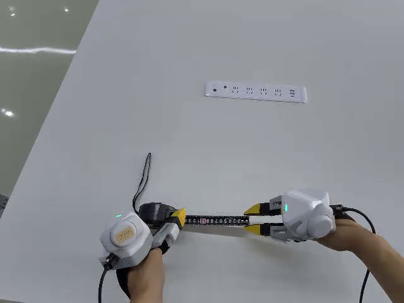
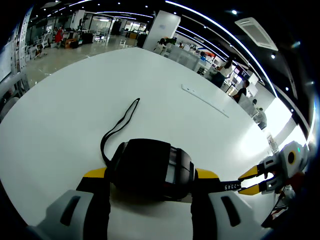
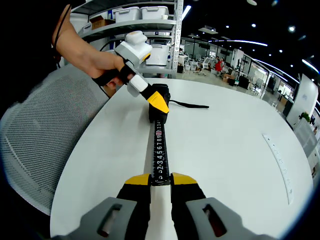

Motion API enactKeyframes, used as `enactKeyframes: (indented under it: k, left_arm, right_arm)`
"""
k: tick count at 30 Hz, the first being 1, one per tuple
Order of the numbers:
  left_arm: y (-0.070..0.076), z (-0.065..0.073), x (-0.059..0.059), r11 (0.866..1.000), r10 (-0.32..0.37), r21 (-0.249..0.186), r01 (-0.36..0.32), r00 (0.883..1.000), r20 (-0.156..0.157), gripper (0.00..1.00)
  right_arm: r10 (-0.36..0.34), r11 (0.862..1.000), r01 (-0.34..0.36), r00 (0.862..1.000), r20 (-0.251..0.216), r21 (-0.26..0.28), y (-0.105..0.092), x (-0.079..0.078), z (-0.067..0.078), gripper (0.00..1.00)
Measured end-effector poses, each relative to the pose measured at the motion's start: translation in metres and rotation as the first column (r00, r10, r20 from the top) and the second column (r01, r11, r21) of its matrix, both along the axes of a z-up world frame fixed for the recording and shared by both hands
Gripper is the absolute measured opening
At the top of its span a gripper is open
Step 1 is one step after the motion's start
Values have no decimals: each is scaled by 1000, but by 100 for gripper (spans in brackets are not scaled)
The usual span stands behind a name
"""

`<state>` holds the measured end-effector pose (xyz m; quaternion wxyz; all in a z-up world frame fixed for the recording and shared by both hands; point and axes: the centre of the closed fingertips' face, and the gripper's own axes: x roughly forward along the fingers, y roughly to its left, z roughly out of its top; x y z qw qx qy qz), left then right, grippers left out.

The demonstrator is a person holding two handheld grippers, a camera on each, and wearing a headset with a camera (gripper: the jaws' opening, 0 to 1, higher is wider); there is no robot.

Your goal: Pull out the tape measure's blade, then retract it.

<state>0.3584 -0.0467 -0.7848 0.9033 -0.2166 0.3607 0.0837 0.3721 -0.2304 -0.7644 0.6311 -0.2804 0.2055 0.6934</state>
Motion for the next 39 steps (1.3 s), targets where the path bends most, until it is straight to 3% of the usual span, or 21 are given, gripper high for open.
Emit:
enactKeyframes:
  k: [39]
  left_arm:
    - [0,1,0,1000,-3,-10,3,1000,4,63]
  right_arm:
    - [11,1000,-11,1000,-3,8,10,0,1,13]
